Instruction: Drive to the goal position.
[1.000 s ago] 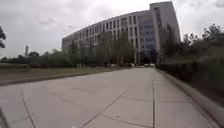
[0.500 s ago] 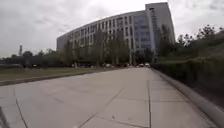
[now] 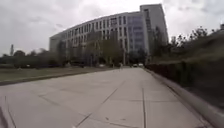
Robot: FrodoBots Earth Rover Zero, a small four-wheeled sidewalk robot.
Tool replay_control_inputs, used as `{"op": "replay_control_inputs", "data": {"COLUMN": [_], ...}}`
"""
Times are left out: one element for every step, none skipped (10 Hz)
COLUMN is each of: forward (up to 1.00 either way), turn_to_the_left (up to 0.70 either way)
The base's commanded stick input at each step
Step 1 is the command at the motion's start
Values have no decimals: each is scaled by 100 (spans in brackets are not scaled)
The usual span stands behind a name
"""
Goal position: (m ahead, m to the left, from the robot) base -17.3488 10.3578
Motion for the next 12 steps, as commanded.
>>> {"op": "replay_control_inputs", "data": {"forward": [0, 0, 0, 0, 0, 0, 0, 0, 0, 0, 0, 0], "turn_to_the_left": [-45, -45, -45, -45, -45, -45, -45, -45, -45, -45, -45, -45]}}
